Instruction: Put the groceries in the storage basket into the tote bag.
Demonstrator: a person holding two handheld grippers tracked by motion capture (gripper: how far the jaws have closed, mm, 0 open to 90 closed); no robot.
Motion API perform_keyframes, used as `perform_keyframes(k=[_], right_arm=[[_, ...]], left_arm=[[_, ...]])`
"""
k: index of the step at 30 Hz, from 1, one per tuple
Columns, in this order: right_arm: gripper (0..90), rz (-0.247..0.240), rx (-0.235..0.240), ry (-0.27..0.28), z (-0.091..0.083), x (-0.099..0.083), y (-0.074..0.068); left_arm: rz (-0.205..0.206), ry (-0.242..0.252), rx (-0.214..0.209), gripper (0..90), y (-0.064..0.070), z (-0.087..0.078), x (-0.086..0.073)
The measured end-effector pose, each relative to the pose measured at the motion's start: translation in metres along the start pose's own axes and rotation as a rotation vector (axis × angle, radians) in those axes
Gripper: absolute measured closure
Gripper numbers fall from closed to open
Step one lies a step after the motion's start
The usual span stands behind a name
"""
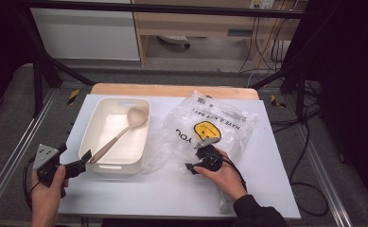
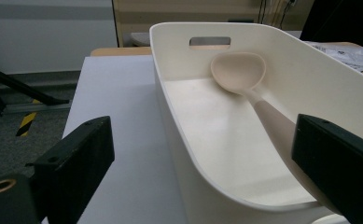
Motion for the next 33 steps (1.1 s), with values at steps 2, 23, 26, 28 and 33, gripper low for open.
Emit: perform_keyframes(k=[2, 23, 26, 28, 33], right_arm=[[38.9, 0.005, 0.001, 0.004, -0.001, -0.001, 0.003], [78.0, 0.069, -0.003, 0.023, -0.005, -0.003, 0.021], [80.7, 0.069, -0.015, 0.023, -0.004, -0.003, 0.021], [82.9, 0.063, -0.026, 0.021, -0.004, -0.002, 0.020], [88.5, 0.056, -0.037, 0.025, -0.004, -0.002, 0.020]], left_arm=[[0.001, 0.000, -0.002, 5.5, 0.000, 0.000, 0.000], [0.003, -0.002, -0.007, 5.5, 0.001, 0.000, 0.000], [0.003, -0.002, -0.006, 5.5, 0.001, 0.000, 0.000], [0.004, -0.002, -0.007, 5.6, 0.001, 0.000, 0.000], [0.005, -0.003, -0.008, 5.6, 0.001, 0.001, 0.000]])
Point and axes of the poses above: each handheld gripper's, and its own axes: z roughly forward along the jaws, x roughly out of its top, y roughly to its right, the point moved 1 cm from there along z, roughly forward along the jaws, and after that the axes turned 5 degrees about -y, right-handed, at the moved point
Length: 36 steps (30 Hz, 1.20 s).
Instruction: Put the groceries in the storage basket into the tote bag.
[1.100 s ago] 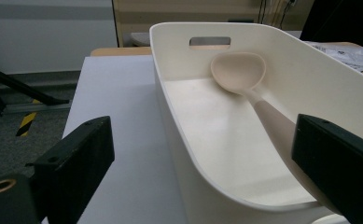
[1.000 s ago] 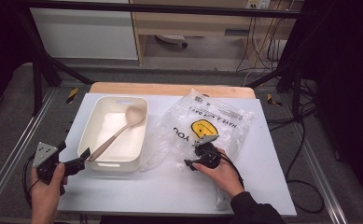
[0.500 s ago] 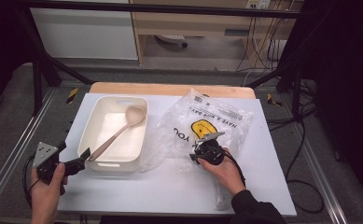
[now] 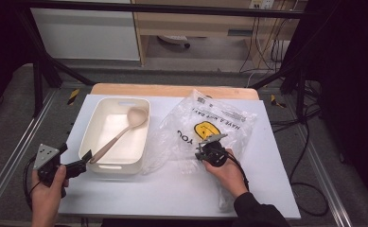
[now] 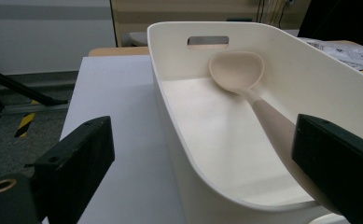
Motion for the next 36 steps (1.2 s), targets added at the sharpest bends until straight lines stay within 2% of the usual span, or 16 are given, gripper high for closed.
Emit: perform_keyframes(k=[10, 14, 23, 32, 34, 36], right_arm=[[88.9, -0.007, 0.010, 0.012, -0.003, 0.001, -0.001], [77.3, -0.010, 0.000, 0.018, -0.002, 0.001, -0.001], [40.9, -0.021, -0.071, 0.043, 0.000, 0.004, -0.001], [28.3, 0.004, -0.092, 0.022, 0.011, 0.006, 0.005], [29.0, 0.007, -0.093, 0.023, 0.011, 0.007, 0.006], [33.8, 0.005, -0.097, 0.025, 0.011, 0.007, 0.007]], left_arm=[[0.001, 0.002, -0.001, 5.5, 0.000, 0.000, 0.000], [0.001, 0.001, -0.001, 5.6, 0.000, 0.000, 0.000], [0.004, 0.000, 0.000, 5.6, 0.000, 0.000, 0.000], [0.004, 0.001, 0.001, 5.6, 0.000, 0.000, 0.000], [0.003, 0.003, 0.002, 5.6, 0.000, 0.000, 0.000], [0.004, 0.001, 0.002, 5.6, 0.000, 0.000, 0.000]])
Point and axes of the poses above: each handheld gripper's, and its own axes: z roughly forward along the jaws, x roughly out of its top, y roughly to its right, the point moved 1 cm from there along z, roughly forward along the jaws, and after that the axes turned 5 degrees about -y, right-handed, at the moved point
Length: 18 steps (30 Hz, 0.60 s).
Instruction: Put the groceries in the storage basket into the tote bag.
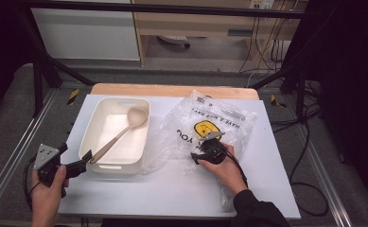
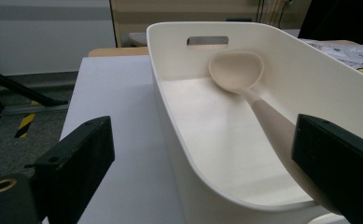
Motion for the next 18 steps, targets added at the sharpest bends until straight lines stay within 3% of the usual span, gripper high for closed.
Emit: perform_keyframes(k=[6, 12, 16, 18], right_arm=[[58.0, 0.001, 0.005, 0.007, -0.002, 0.001, 0.004], [78.7, 0.036, 0.010, 0.004, -0.003, 0.002, 0.013], [89.1, 0.034, 0.008, 0.007, -0.002, 0.002, 0.014], [90.0, 0.029, 0.008, 0.006, -0.003, 0.002, 0.014]], left_arm=[[-0.006, 0.006, -0.001, 5.6, 0.000, -0.001, 0.000], [-0.009, 0.010, -0.004, 5.6, 0.000, -0.001, 0.001], [-0.009, 0.012, -0.005, 5.6, 0.000, -0.002, 0.002], [-0.016, 0.015, -0.009, 5.6, 0.000, -0.002, 0.002]])
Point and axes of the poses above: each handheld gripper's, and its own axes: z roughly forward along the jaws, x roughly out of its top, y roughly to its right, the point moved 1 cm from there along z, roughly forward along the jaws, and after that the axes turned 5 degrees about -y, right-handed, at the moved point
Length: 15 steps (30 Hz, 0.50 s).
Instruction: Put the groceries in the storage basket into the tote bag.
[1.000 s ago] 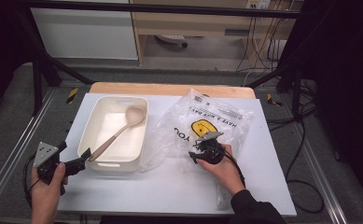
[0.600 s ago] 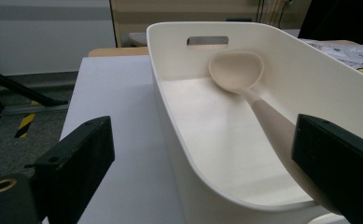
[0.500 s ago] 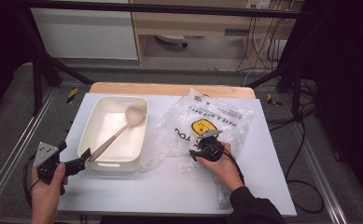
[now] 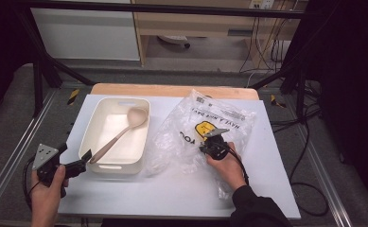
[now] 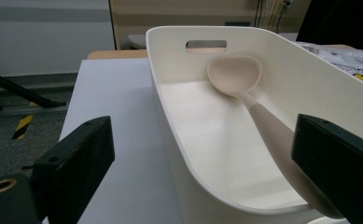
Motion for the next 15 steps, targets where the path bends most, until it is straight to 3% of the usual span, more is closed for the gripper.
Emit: perform_keyframes(k=[5, 15], right_arm=[[90.0, 0.001, 0.012, 0.004, -0.009, 0.004, -0.003], [90.0, 0.000, 0.056, -0.023, -0.027, 0.018, -0.004]], left_arm=[[0.000, 0.013, -0.003, 5.6, 0.002, -0.002, 0.004], [0.028, 0.028, -0.036, 5.4, 0.018, -0.009, 0.029]])
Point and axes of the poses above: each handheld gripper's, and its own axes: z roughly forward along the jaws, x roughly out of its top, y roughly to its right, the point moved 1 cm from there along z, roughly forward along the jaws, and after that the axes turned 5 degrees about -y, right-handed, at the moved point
